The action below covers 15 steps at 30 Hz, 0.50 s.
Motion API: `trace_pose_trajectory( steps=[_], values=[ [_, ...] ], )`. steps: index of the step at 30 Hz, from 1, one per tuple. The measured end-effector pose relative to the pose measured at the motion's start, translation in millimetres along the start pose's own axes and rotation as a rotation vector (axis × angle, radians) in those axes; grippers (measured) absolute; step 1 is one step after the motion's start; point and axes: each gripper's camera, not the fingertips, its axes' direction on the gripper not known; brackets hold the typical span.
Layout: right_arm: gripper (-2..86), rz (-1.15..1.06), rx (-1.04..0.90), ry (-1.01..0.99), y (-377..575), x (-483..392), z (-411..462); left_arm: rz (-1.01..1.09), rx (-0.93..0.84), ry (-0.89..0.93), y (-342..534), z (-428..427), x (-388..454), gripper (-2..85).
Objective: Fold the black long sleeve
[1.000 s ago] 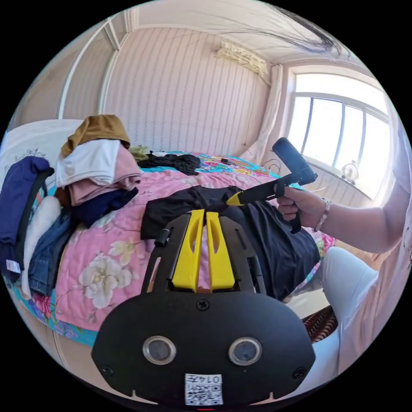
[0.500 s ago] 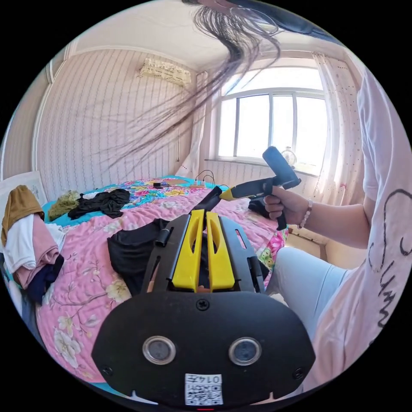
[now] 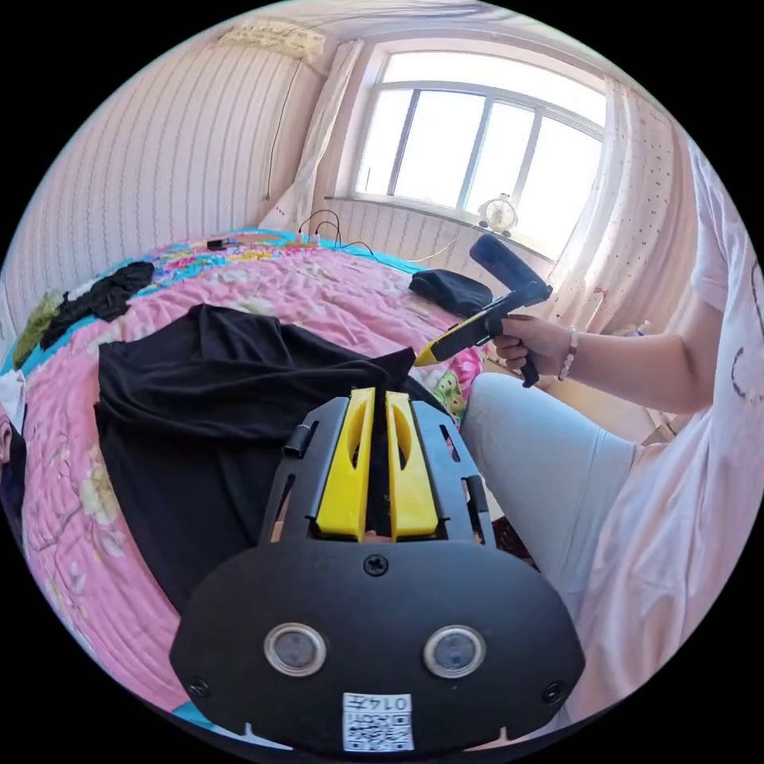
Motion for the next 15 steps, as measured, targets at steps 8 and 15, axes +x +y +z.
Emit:
trace_pose_trajectory(
  steps=[8,15],
  values=[
    [6.6,-0.113,-0.155,0.148,-75,4,-21,-0.199,0.022,-0.231,-14,-58,-127,2.3],
    [7.9,-0.293,0.005,0.246,-266,-15,-27,-0.423,0.059,-0.368,-79,-54,-265,3.4]
  ],
)
